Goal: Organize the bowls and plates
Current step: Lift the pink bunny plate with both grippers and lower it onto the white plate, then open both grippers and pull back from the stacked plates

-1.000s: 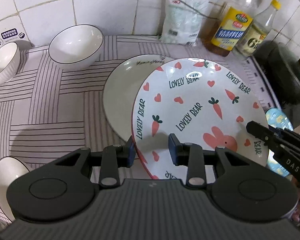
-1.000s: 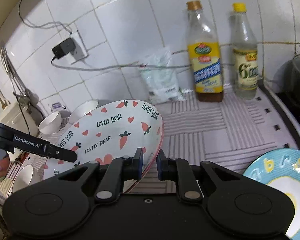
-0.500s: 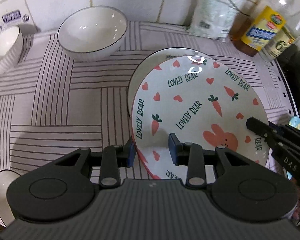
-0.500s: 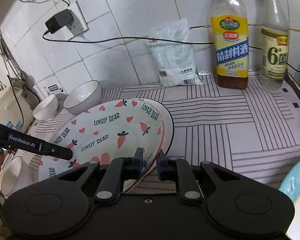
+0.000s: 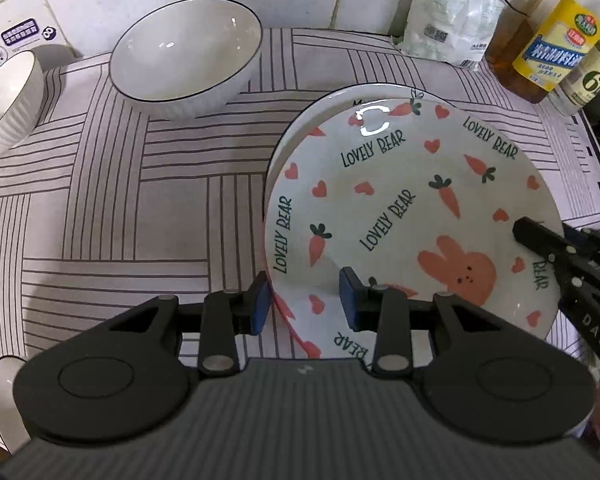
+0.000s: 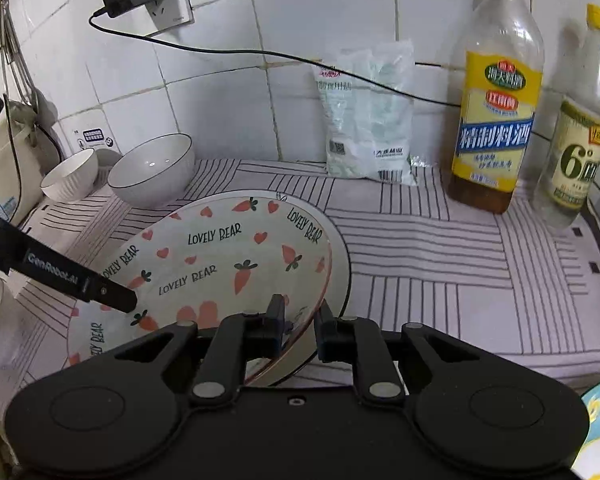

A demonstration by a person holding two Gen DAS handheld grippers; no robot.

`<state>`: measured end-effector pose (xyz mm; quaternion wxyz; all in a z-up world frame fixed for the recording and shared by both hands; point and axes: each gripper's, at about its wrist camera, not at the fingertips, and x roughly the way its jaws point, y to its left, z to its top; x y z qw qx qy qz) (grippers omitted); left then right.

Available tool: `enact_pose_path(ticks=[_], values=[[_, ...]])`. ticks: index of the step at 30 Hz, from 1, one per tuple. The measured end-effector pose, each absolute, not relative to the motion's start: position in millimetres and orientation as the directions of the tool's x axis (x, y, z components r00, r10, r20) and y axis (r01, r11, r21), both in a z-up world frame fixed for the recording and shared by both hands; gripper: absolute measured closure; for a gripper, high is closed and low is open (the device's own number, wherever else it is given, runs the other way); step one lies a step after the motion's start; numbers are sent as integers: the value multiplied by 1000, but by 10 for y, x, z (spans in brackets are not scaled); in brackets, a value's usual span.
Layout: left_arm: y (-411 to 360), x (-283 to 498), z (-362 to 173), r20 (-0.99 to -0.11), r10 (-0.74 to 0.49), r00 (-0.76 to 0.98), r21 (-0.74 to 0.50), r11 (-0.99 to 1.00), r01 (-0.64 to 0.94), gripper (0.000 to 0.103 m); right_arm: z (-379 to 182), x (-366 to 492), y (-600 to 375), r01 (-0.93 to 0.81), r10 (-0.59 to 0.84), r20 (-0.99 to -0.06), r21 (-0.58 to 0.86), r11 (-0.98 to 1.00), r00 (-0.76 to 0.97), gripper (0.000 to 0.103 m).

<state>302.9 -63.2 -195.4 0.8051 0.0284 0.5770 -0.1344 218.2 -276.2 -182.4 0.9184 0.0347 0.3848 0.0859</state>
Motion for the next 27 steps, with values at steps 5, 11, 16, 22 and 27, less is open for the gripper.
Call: enact_pose_path(ticks=[5,11,16,22,27], values=[[-653,3024,-1987,-934,-161,319,-86,968,236,69,-1803,2225,-2720,-143,151,-706,72,987,692,82],[-731,2966,-2002,-929,-112,353,-22,968,250,68,-1853,2214,-2544,-135,76,-725,-23,991,684,74],[-749,2924,-2002,-932,-98,350,-9,969,246,68,-1869,2220,-2550,-101,69,-730,-1,995,680,73],[-735,2840,-1968,-933,-93,346,-6,969,246,68,-1860,2206,-2551,-78,64,-740,16,997,669,73],[-741,2685,-1818,-926,-96,365,1,967,256,68,-1804,2132,-2581,-74,84,-724,45,996,685,75]])
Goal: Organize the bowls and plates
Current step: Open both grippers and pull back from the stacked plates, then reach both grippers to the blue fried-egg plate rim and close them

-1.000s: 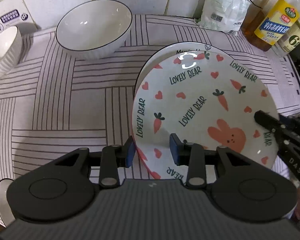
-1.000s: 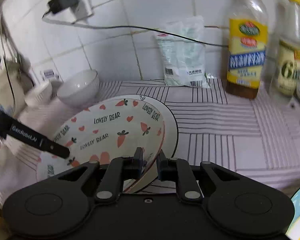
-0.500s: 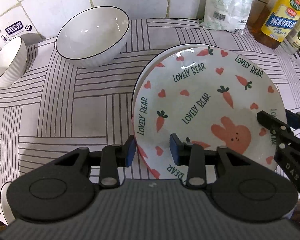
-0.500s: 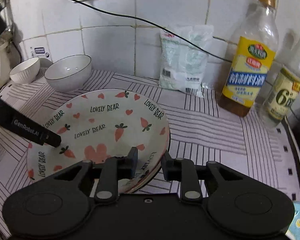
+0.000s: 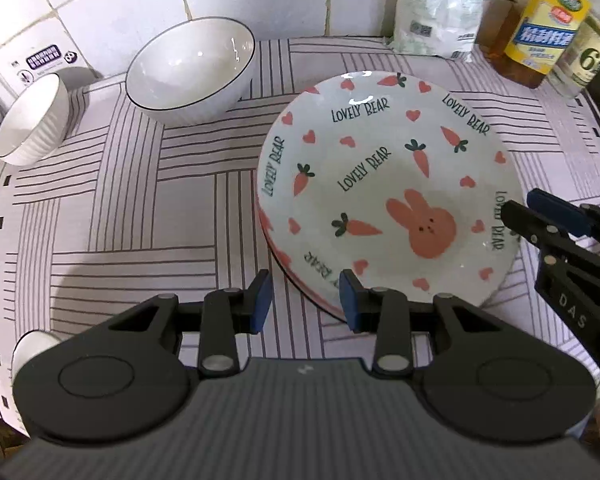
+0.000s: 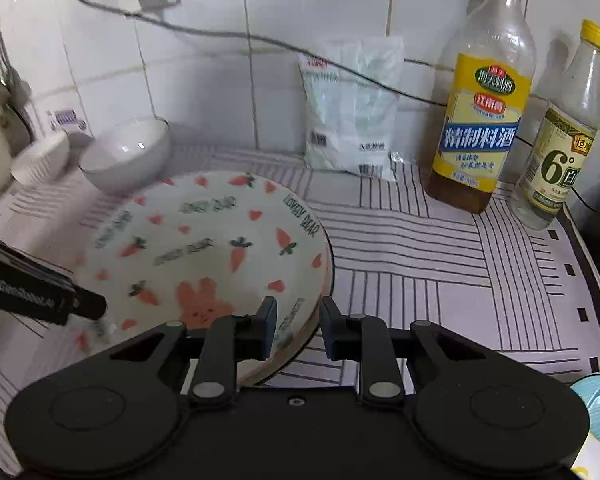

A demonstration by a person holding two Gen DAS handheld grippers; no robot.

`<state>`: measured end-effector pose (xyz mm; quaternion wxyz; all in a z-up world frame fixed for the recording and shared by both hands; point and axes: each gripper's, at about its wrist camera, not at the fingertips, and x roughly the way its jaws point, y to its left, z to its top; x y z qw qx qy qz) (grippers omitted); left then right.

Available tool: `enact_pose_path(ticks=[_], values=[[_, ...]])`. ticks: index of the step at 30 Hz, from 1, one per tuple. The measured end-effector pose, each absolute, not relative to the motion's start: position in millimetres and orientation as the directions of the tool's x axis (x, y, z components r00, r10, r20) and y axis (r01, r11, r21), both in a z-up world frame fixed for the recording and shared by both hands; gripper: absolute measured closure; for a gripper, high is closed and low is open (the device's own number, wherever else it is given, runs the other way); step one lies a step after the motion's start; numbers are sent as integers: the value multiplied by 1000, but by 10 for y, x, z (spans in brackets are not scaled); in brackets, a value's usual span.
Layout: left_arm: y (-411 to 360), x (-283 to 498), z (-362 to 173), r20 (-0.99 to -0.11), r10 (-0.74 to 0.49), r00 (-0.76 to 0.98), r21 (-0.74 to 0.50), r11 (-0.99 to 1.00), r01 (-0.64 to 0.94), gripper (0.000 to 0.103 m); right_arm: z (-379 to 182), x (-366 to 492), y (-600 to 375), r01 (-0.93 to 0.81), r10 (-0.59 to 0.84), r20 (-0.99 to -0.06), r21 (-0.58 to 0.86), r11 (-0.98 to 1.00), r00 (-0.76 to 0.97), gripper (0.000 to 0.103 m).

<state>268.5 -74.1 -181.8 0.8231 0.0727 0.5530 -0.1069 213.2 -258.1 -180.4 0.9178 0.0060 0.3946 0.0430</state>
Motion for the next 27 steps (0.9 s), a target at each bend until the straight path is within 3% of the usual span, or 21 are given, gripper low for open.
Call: enact_pose_path(ticks=[9,16,27], values=[[-827,2319,-1420,-898,-86,432,68,942,330,66,-1441,1797,-2615,-86,43,-740,-21,996,671,75],[-880,2000,-1226,-897,-95,431,84,922,378,55,-1034,1397,-2770,-59,-2,-719,-59,997,695,74],[-1089,1553,-1032,-902,-128,413,84,885,459,40,-729,675,-3085,39,-119,-650,-137,990,750,63]])
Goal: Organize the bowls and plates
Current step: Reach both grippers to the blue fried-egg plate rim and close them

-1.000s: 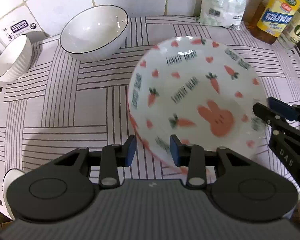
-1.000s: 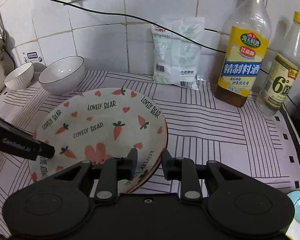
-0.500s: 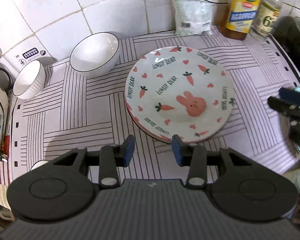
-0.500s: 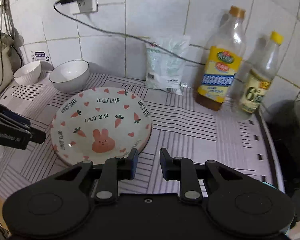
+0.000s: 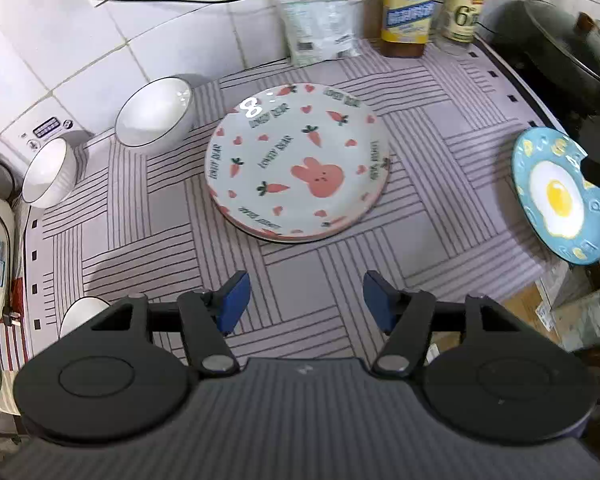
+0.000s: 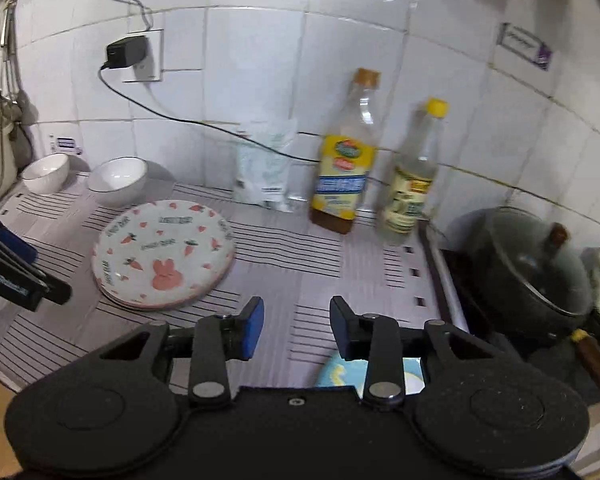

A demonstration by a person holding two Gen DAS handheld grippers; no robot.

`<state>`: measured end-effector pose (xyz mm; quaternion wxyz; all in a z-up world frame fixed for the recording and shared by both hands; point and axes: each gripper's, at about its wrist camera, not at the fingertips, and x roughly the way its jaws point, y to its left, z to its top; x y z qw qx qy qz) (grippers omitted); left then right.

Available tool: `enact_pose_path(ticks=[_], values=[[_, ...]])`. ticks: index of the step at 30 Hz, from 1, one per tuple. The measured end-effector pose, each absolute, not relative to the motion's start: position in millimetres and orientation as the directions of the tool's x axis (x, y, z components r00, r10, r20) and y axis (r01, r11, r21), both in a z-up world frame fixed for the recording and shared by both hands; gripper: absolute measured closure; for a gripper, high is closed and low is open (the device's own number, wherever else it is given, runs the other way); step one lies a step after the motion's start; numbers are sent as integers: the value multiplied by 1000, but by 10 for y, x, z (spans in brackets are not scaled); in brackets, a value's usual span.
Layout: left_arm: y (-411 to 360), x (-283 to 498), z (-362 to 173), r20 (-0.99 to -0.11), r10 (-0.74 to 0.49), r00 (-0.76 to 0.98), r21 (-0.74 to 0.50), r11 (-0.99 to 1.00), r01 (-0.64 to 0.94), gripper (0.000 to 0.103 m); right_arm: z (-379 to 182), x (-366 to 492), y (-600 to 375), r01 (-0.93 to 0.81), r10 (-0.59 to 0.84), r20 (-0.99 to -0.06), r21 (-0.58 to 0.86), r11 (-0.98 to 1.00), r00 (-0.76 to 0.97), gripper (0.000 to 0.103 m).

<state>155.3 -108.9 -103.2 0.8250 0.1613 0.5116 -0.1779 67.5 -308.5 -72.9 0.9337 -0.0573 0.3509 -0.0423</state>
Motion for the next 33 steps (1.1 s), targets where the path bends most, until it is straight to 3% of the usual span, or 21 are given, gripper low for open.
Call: enact_pose_path(ticks=[4,10,12,15,20,28,33], values=[[-1167,1485,-988,-899,-148,412,72,878,473,38,-735,469,-3185,103,-202,-636,-189,977,745,63],[-1388,1370,-957,-892,-168,419,78,857,510,31,-768,210,-3366,134,-208,-641,-162,978,739,57],[-1478,1313,-979,-893,-183,410,71,845,530,24,-784,136,-3389,142,-216,-634,-166,976,743,52],[-1607,1245,-1030,-895,-205,396,58,827,560,18,-814,49,-3462,183,-229,-619,-138,973,751,35],[-1800,1188,-1109,-895,-235,379,29,818,575,9,-962,-65,-3573,263,-289,-601,-133,956,745,33],[-2045,1228,-1225,-860,-269,434,23,828,560,8,-1341,-87,-3813,329,-327,-599,-111,938,731,28],[-2152,1241,-1446,-813,-254,524,70,851,521,8,-1661,-24,-4069,442,-345,-661,-22,897,666,27]])
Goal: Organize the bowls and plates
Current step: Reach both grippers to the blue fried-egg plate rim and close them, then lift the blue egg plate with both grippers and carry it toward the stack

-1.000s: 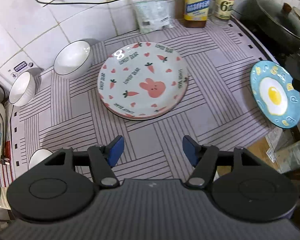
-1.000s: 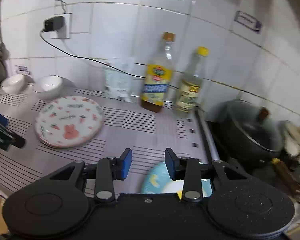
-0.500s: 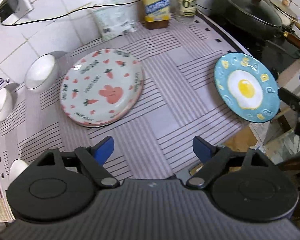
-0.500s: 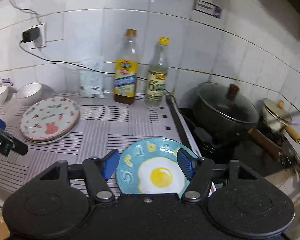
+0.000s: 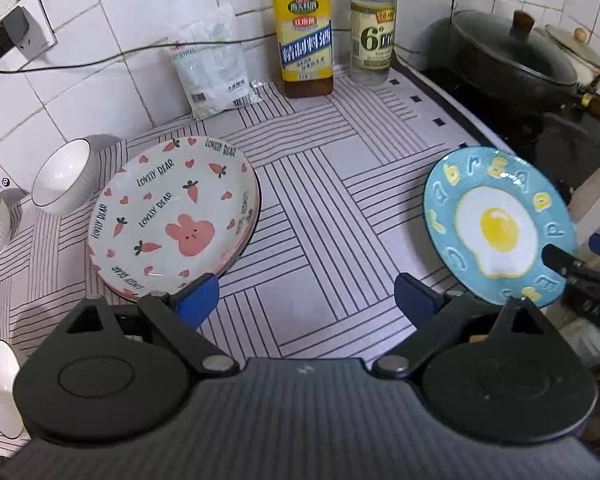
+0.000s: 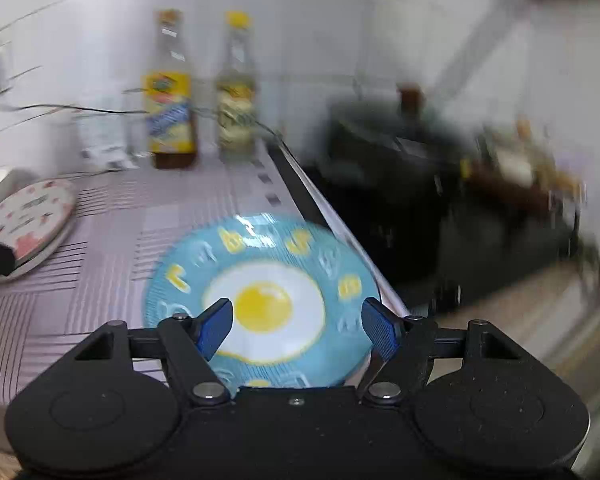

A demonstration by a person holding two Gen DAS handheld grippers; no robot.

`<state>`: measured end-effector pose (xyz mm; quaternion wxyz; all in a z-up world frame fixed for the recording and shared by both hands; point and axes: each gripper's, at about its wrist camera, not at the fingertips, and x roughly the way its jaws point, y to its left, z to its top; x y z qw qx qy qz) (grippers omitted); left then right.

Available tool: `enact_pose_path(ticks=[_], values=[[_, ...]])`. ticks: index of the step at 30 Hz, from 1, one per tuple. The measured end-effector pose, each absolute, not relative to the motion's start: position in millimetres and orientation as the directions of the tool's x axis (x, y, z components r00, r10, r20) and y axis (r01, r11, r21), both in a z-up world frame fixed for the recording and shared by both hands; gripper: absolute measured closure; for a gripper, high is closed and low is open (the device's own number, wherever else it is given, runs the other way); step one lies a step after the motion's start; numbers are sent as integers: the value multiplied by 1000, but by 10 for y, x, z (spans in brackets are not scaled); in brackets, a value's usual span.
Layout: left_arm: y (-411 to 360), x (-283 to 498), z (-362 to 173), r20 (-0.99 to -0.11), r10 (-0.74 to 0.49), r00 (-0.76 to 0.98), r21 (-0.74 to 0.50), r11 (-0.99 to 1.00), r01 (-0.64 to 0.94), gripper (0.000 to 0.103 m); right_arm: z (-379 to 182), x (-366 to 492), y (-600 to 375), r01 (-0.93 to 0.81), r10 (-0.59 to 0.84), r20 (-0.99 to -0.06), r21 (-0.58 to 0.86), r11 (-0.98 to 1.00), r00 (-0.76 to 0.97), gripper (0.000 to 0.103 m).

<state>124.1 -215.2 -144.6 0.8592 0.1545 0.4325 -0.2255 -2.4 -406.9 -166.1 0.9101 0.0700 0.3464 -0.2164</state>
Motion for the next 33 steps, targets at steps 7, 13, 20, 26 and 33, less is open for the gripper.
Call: enact_pose_path(ticks=[7,13,20,26,33], values=[[-2317,1352,-1735,-836,-294,463,-10,852,523,8,-2063,-66,-4423,551,-290,-702,172,816,650,28],[-2568,1441,-1871,-866,-311,391,-56,837,544,9,-2194,-81,-4539,549,-263,-708,208,810,655,28],[-2775,1622,-2016,-863,-388,322,-181,834,522,13,-2204,-10,-4578,512,-264,-673,197,836,690,33],[-3003,1703,-2189,-880,-406,247,-212,802,559,48,-2253,55,-4674,544,-272,-681,220,810,680,50],[-3048,1792,-2284,-846,-513,147,-351,742,571,90,-2290,18,-4809,563,-250,-693,267,782,676,68]])
